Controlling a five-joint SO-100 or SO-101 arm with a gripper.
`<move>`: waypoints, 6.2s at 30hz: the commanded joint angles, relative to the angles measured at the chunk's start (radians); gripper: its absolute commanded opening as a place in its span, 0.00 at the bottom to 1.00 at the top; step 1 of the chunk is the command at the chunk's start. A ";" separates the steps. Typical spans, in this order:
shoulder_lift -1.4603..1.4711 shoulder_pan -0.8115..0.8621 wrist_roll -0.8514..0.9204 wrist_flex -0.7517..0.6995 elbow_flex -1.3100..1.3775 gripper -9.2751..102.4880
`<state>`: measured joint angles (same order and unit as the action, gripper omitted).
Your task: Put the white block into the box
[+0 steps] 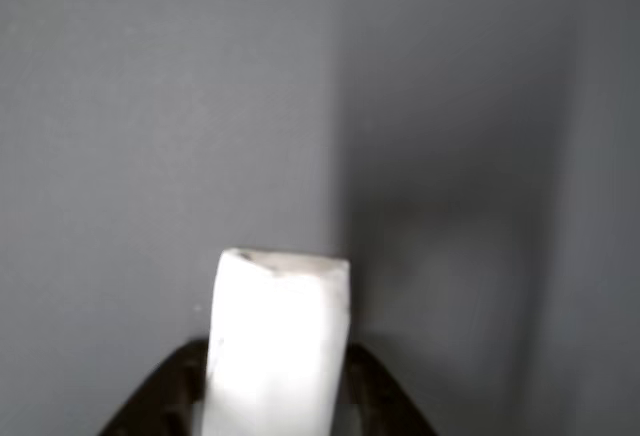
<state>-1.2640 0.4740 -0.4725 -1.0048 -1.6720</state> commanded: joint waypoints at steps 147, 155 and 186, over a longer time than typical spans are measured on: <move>0.236 0.884 -0.864 -0.270 0.594 0.10; 0.252 0.885 -0.871 -0.241 0.591 0.20; -0.012 0.834 -0.854 -0.213 0.509 0.33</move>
<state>-1.1259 1.3438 -1.3484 -1.2287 -1.1536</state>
